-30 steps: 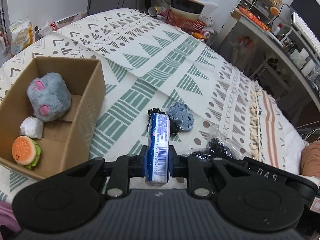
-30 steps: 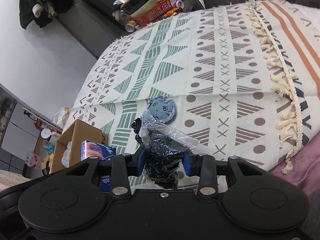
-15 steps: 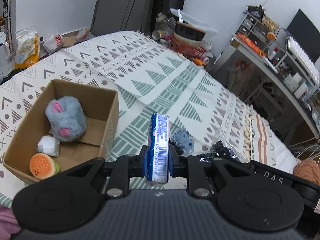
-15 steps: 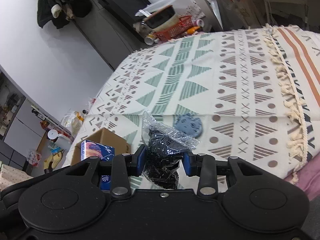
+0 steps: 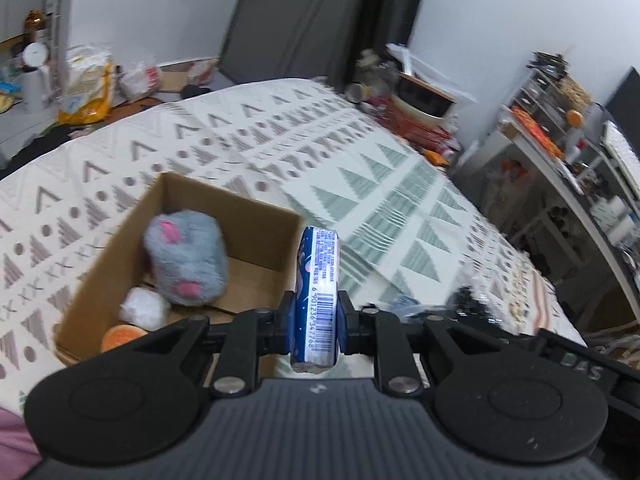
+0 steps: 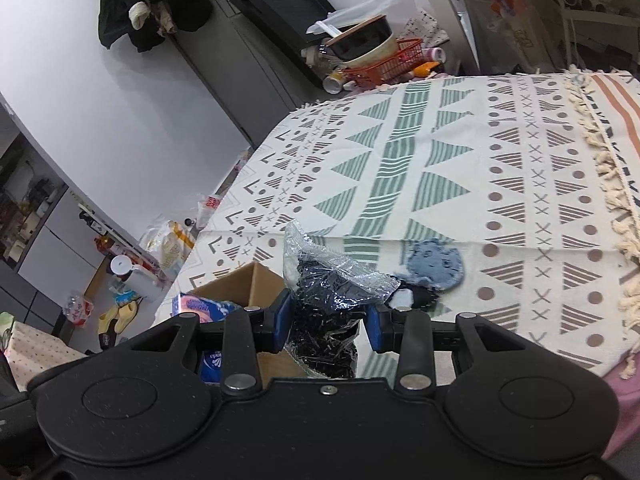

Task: Organize soft objects
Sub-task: 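Carry the tissue pack with the left gripper while the right gripper carries the bag toward the box, then open the left gripper over the box while the right gripper drops the black bag in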

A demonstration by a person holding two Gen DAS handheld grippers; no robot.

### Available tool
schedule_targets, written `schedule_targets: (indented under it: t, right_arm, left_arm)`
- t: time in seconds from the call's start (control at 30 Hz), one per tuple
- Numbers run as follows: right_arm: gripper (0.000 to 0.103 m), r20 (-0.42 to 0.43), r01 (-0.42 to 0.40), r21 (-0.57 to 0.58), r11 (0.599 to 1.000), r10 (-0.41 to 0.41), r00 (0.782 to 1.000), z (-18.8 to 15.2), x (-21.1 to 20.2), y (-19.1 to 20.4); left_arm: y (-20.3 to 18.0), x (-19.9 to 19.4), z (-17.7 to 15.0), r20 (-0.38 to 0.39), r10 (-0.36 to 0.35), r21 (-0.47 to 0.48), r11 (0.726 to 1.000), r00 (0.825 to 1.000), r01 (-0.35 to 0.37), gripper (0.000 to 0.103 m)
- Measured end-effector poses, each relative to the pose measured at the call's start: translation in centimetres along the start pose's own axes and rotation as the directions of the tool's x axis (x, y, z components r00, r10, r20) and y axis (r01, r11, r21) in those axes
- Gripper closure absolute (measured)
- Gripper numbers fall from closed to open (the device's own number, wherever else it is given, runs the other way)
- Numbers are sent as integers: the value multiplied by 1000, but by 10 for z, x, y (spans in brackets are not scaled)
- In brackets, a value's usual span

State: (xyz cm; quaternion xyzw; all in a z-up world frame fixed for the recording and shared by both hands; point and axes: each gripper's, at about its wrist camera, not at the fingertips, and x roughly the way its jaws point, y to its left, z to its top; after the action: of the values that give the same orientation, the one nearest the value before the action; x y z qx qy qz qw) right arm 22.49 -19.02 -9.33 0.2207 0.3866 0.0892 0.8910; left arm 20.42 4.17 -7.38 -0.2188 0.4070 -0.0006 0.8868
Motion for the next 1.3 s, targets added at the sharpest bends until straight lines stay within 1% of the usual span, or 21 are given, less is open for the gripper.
schedule_targets:
  t: [0.23, 0.33, 0.43, 0.57, 0.63, 0.67, 0.73, 0.83, 0.97, 1.07, 1.17, 1.2, 1.23, 1.27, 1.3]
  right_arm:
    - [66, -19, -33, -11, 999, 33, 999, -1, 19, 21]
    - [66, -31, -44, -7, 999, 44, 999, -2, 28, 28]
    - [66, -38, -53, -7, 999, 52, 998, -2, 35, 35]
    - [66, -43, -63, -8, 998, 63, 997, 0, 43, 43]
    - [66, -44, -70, -9, 998, 69, 997, 2, 47, 46]
    - [66, -45, -72, -10, 997, 72, 996, 3, 49, 48]
    - [66, -47, -76, -12, 997, 76, 996, 5, 54, 53]
    - [66, -48, -83, -21, 996, 82, 996, 7, 59, 59]
    - [66, -56, -98, -25, 995, 96, 994, 9, 69, 67]
    - [66, -61, -102, -28, 994, 100, 993, 10, 75, 73]
    - [62, -67, -110, -20, 994, 108, 992, 12, 80, 75]
    - [59, -71, -113, -16, 993, 112, 991, 13, 81, 75]
    - [53, -72, -119, -12, 993, 118, 990, 13, 81, 74]
    - [51, -69, -119, -10, 993, 118, 991, 13, 80, 73]
    - [47, -63, -116, -12, 993, 115, 991, 14, 77, 70]
  left_arm:
    - [29, 12, 8, -20, 34, -63, 997, 999, -35, 84]
    - [41, 21, 11, -40, 50, -104, 993, 998, -54, 84]
    - [50, 28, 12, -55, 67, -125, 989, 996, -74, 84]
    - [55, 36, 12, -98, 55, -140, 988, 994, -68, 83]
    - [54, 39, 11, -110, 36, -146, 988, 993, -52, 80]
    - [53, 39, 12, -108, 29, -138, 990, 994, -44, 80]
    - [51, 38, 12, -97, 40, -126, 991, 995, -52, 76]
    - [54, 37, 14, -87, 40, -154, 987, 995, -53, 73]
    - [61, 37, 18, -82, 63, -186, 980, 995, -77, 71]
    - [65, 36, 20, -78, 65, -206, 975, 995, -80, 70]
    - [68, 36, 21, -78, 74, -220, 971, 994, -90, 69]
    - [69, 37, 22, -78, 80, -223, 970, 994, -96, 69]
    - [70, 37, 22, -79, 85, -227, 969, 993, -101, 68]
    - [70, 37, 22, -81, 88, -230, 967, 993, -105, 66]
    - [71, 37, 22, -83, 90, -235, 966, 993, -107, 60]
